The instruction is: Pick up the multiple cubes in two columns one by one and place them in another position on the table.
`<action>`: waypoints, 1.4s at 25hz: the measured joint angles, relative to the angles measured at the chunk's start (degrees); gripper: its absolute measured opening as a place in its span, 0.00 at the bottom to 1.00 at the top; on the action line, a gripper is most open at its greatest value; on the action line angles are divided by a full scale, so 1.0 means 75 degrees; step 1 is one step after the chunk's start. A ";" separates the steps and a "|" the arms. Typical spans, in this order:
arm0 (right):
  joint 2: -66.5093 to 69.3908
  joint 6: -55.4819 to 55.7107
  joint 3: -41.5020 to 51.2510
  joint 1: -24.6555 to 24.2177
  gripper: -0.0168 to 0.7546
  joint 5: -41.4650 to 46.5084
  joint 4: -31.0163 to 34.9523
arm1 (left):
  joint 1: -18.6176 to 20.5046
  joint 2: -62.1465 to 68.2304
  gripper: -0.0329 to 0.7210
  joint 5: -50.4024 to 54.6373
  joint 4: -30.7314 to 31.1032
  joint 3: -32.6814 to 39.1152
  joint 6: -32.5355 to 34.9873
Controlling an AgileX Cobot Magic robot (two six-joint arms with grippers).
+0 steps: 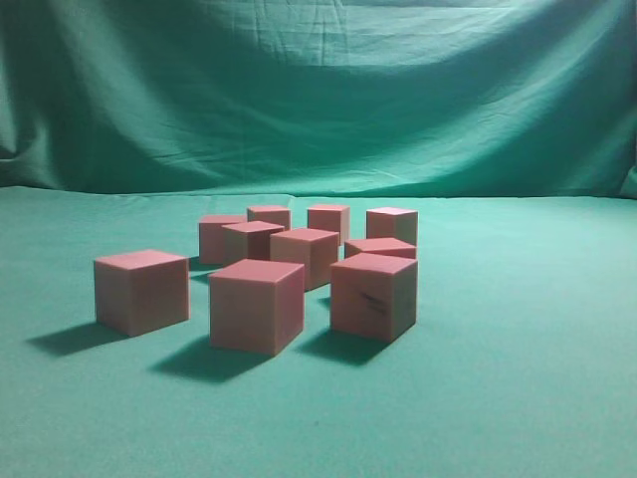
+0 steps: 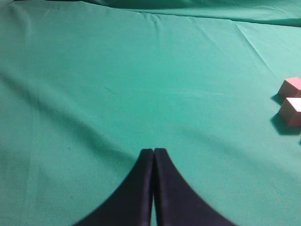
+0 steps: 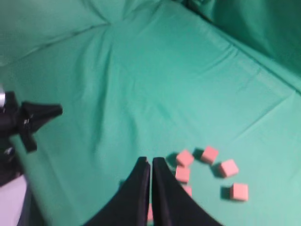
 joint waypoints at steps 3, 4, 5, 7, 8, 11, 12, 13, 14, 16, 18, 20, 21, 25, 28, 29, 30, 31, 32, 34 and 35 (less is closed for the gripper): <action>-0.0961 0.0000 0.1219 0.0000 0.02 -0.0112 0.0223 | 0.0000 0.0000 0.04 0.0000 0.0000 0.0000 0.0000; -0.1316 0.0000 0.1741 0.0000 0.02 -0.0380 0.0398 | 0.0000 0.0000 0.04 0.0000 0.0000 0.0000 0.0000; -0.1674 0.0000 0.2109 0.0000 0.02 -0.0592 0.0522 | 0.0000 0.0000 0.04 0.0000 0.0000 0.0000 0.0000; -0.2365 0.0000 0.2969 0.0000 0.02 -0.1114 0.0799 | 0.0000 0.0000 0.04 0.0000 0.0000 0.0000 0.0000; -0.2639 0.0000 0.3377 0.0000 0.02 -0.1300 0.0919 | 0.0000 0.0000 0.04 0.0000 0.0000 0.0000 0.0000; -0.3512 0.0000 0.4331 0.0000 0.02 -0.1493 0.1203 | 0.0000 0.0000 0.04 0.0000 0.0000 0.0000 0.0000; -0.3796 0.0000 0.4629 0.0000 0.02 -0.1493 0.1254 | 0.0000 0.0000 0.04 0.0000 0.0000 0.0000 0.0000; -0.4022 -0.0019 0.4864 0.0000 0.02 -0.1493 0.1267 | 0.0000 0.0000 0.04 0.0000 0.0000 0.0000 0.0000; -0.4285 -0.0100 0.5146 0.0000 0.02 -0.1505 0.1287 | 0.0000 0.0000 0.04 0.0000 0.0000 0.0000 0.0000; -0.4711 -0.0278 0.5709 0.0000 0.02 -0.1637 0.1291 | 0.0000 0.0000 0.04 0.0000 0.0000 0.0000 0.0000; -0.5154 -0.0352 0.6247 0.0000 0.02 -0.1796 0.1291 | 0.0000 0.0000 0.04 0.0000 0.0000 0.0000 0.0000; -0.5481 -0.0369 0.6672 0.0000 0.02 -0.2032 0.1233 | 0.0000 0.0000 0.04 0.0000 0.0000 0.0000 0.0000; -0.5672 -0.0386 0.6919 0.0000 0.02 -0.2148 0.1164 | 0.0000 0.0000 0.04 0.0000 0.0000 0.0000 0.0000; -0.6335 -0.0404 0.7903 -0.0017 0.02 -0.3017 0.0513 | 0.0000 0.0000 0.04 0.0000 0.0000 0.0000 0.0000; -0.6781 -0.0416 0.8672 -0.0590 0.02 -0.4152 0.0163 | 0.0000 0.0000 0.04 0.0000 0.0000 0.0000 0.0000; -0.6902 -0.0381 0.8948 -0.0942 0.02 -0.4532 0.0089 | 0.0000 0.0000 0.04 0.0000 0.0000 0.0000 0.0000; -0.6983 -0.0380 0.9226 -0.1272 0.02 -0.4844 0.0020 | 0.0000 0.0000 0.04 0.0000 0.0000 0.0000 0.0000; -0.7070 -0.0367 0.9458 -0.1700 0.02 -0.5095 -0.0015 | 0.0000 0.0000 0.04 0.0000 0.0000 0.0000 0.0000; -0.7148 -0.0362 0.9794 -0.2227 0.02 -0.5401 -0.0034 | 0.0000 0.0000 0.04 0.0000 0.0000 0.0000 0.0000; -0.7303 -0.0349 1.0327 -0.2960 0.02 -0.5824 -0.0063 | 0.0000 0.0000 0.04 0.0000 0.0000 0.0000 0.0000; -0.7431 -0.0349 1.0617 -0.3413 0.02 -0.6016 -0.0064 | 0.0000 0.0000 0.04 0.0000 0.0000 0.0000 0.0000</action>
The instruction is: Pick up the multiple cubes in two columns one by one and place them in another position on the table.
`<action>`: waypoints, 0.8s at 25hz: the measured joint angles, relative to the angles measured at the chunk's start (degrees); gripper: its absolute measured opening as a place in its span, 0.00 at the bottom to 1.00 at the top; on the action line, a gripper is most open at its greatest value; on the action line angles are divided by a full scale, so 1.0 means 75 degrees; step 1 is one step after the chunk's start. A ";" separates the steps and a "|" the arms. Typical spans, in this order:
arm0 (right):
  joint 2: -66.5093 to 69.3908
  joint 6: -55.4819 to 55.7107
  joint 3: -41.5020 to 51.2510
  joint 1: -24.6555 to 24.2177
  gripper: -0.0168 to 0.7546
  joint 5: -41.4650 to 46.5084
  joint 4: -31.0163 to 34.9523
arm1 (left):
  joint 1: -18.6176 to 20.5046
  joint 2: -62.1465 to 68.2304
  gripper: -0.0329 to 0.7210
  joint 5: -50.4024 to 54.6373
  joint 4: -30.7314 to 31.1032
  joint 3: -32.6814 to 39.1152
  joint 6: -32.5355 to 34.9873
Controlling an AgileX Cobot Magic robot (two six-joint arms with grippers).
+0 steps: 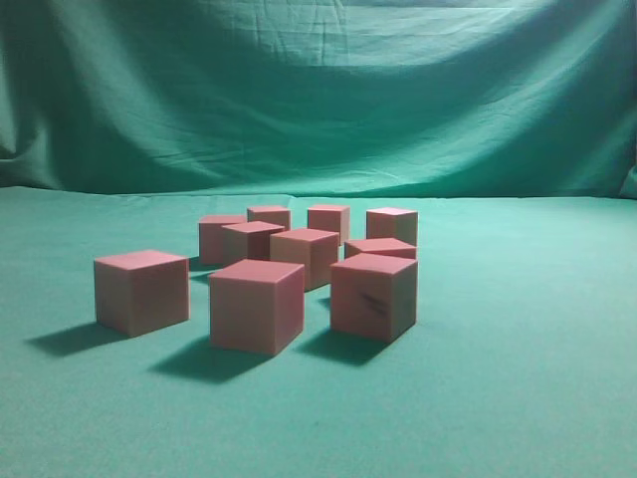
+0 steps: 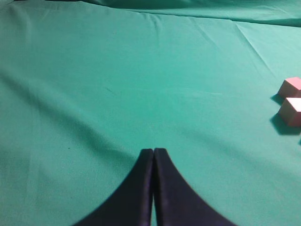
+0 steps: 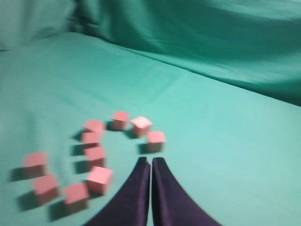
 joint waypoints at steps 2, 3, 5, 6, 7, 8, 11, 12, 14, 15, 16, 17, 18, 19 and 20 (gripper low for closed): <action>-0.0256 0.0000 0.0500 -0.0608 0.02 -0.0313 -0.0017 | 0.0000 0.0000 0.04 0.0000 0.0000 0.0000 0.0000; -0.0415 0.0000 0.0744 -0.1022 0.02 -0.0452 -0.0017 | 0.0000 0.0000 0.04 0.0000 0.0000 0.0000 0.0000; -0.0741 0.0000 0.1173 -0.1642 0.02 -0.0603 -0.0017 | 0.0000 0.0000 0.04 0.0000 0.0000 0.0000 0.0000; -0.0911 0.0000 0.1327 -0.1959 0.02 -0.0622 -0.0017 | 0.0000 0.0000 0.04 0.0000 0.0000 0.0000 0.0000; -0.1054 0.0000 0.1472 -0.2206 0.02 -0.0660 0.0016 | 0.0000 0.0000 0.04 0.0000 0.0000 0.0000 0.0000; -0.1218 0.0000 0.1638 -0.2466 0.02 -0.0714 0.0018 | 0.0000 0.0000 0.04 0.0000 0.0000 0.0000 0.0000; -0.1597 0.0000 0.2067 -0.3008 0.02 -0.0771 0.0031 | 0.0000 0.0000 0.04 0.0000 0.0000 0.0000 0.0000; -0.1722 0.0000 0.2225 -0.3163 0.02 -0.0809 0.0031 | 0.0000 0.0000 0.04 0.0000 0.0000 0.0000 0.0000; -0.1946 0.0000 0.2524 -0.3433 0.02 -0.0826 0.0031 | 0.0000 0.0000 0.04 0.0000 0.0000 0.0000 0.0000; -0.2020 0.0000 0.2705 -0.3597 0.02 -0.0842 0.0031 | 0.0000 0.0000 0.04 0.0000 0.0000 0.0000 0.0000; -0.2033 0.0000 0.2864 -0.3706 0.02 -0.0859 0.0031 | 0.0000 0.0000 0.04 0.0000 0.0000 0.0000 0.0000; -0.2054 0.0015 0.2988 -0.3823 0.02 -0.0879 0.0031 | 0.0000 0.0000 0.04 0.0000 0.0000 0.0000 0.0000; -0.2075 0.0031 0.3102 -0.3916 0.02 -0.0837 0.0062 | 0.0000 0.0000 0.04 0.0000 0.0000 0.0000 0.0000; -0.2073 0.0046 0.3143 -0.3973 0.02 -0.0813 0.0101 | 0.0000 0.0000 0.04 0.0000 0.0000 0.0000 0.0000; -0.2073 0.0064 0.3162 -0.4014 0.02 -0.0813 0.0171 | 0.0000 0.0000 0.04 0.0000 0.0000 0.0000 0.0000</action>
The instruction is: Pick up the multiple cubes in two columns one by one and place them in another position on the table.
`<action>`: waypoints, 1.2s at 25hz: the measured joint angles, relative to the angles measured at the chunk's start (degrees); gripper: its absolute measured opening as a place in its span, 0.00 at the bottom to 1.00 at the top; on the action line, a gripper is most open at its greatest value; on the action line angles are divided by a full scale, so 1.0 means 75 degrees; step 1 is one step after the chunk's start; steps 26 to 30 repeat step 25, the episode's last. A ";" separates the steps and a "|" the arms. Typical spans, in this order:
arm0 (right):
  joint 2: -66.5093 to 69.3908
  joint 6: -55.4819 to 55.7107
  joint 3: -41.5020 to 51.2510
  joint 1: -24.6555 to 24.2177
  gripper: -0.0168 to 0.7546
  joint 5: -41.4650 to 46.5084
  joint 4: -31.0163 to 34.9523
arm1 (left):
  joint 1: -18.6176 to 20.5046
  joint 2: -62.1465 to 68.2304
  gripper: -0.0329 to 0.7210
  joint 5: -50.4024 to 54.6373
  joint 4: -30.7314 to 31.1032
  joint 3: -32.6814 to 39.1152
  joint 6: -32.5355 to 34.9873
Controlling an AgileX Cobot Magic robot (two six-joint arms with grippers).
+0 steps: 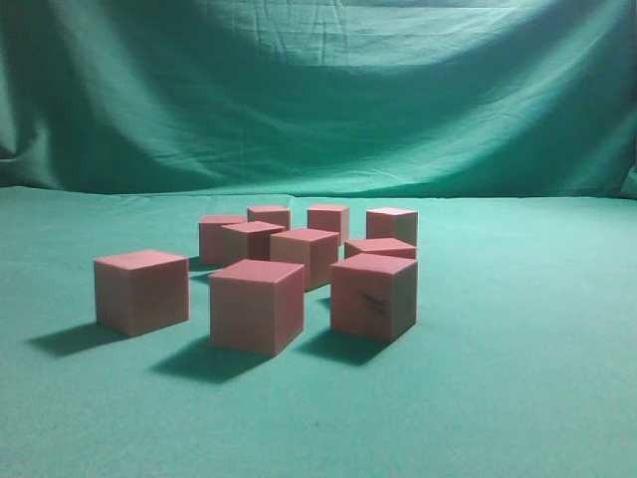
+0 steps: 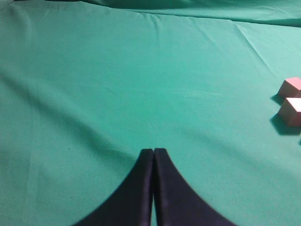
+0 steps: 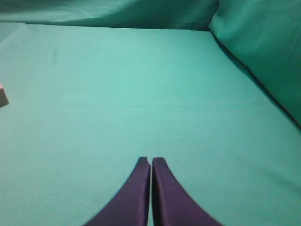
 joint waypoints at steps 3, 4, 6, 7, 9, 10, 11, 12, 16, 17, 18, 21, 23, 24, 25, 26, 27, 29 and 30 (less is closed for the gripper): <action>-0.0006 0.0017 0.0006 -0.0031 0.02 -0.0015 0.0064 | 0.0000 0.0000 0.04 0.0000 0.0000 0.0000 0.0000; -0.0006 0.0017 0.0006 -0.0031 0.02 -0.0015 0.0081 | 0.0000 0.0000 0.04 0.0000 0.0000 0.0000 0.0000; -0.0006 -0.0062 0.0006 -0.0031 0.02 0.0002 0.0115 | 0.0000 0.0000 0.04 0.0000 0.0000 0.0000 0.0000; -0.0006 -0.0062 0.0006 -0.0031 0.02 0.0035 0.0115 | 0.0000 0.0000 0.04 0.0000 0.0000 0.0000 0.0000; -0.0006 -0.0164 0.0006 -0.0031 0.02 0.0066 0.0127 | 0.0000 0.0000 0.04 0.0000 0.0000 0.0000 0.0000; -0.0006 -0.0238 0.0006 -0.0031 0.02 0.0073 0.0127 | 0.0000 0.0000 0.04 0.0000 0.0000 0.0000 0.0000; -0.0006 -0.0291 0.0006 -0.0031 0.02 0.0086 0.0127 | 0.0000 0.0000 0.04 0.0000 0.0000 0.0000 0.0000; -0.0006 -0.0326 0.0006 -0.0031 0.02 0.0105 0.0132 | 0.0000 0.0000 0.04 0.0000 0.0000 0.0000 0.0000; -0.0006 -0.0406 0.0006 -0.0031 0.02 0.0105 0.0132 | 0.0000 0.0000 0.04 0.0000 0.0000 0.0000 0.0000; -0.0006 -0.0416 0.0006 -0.0031 0.02 0.0105 0.0132 | 0.0000 0.0000 0.04 0.0000 0.0000 0.0000 0.0000; -0.0006 -0.0422 0.0006 -0.0031 0.02 0.0105 0.0132 | 0.0000 0.0000 0.04 0.0000 0.0000 0.0000 0.0000; -0.0006 -0.0422 0.0006 -0.0031 0.02 0.0105 0.0132 | 0.0000 0.0000 0.04 0.0000 0.0000 0.0000 0.0000; -0.0006 -0.0434 0.0006 -0.0031 0.02 0.0105 0.0132 | 0.0000 0.0000 0.04 0.0000 0.0000 0.0000 0.0000; -0.0006 -0.0434 0.0006 -0.0031 0.02 0.0105 0.0132 | 0.0000 0.0000 0.04 0.0000 0.0000 0.0000 0.0000; -0.0006 -0.0434 0.0006 -0.0031 0.02 0.0105 0.0132 | 0.0000 0.0000 0.04 0.0000 0.0000 0.0000 0.0000; -0.0006 -0.0434 0.0006 -0.0031 0.02 0.0105 0.0132 | 0.0000 0.0000 0.04 0.0000 0.0000 0.0000 0.0000; -0.0006 -0.0434 0.0006 -0.0031 0.02 0.0105 0.0132 | 0.0000 0.0000 0.04 0.0000 0.0000 0.0000 0.0000; -0.0006 -0.0434 0.0006 -0.0031 0.02 0.0105 0.0132 | 0.0000 0.0000 0.04 0.0000 0.0000 0.0000 0.0000; -0.0006 -0.0434 0.0006 -0.0031 0.02 0.0105 0.0132 | 0.0000 0.0000 0.04 0.0000 0.0000 0.0000 0.0000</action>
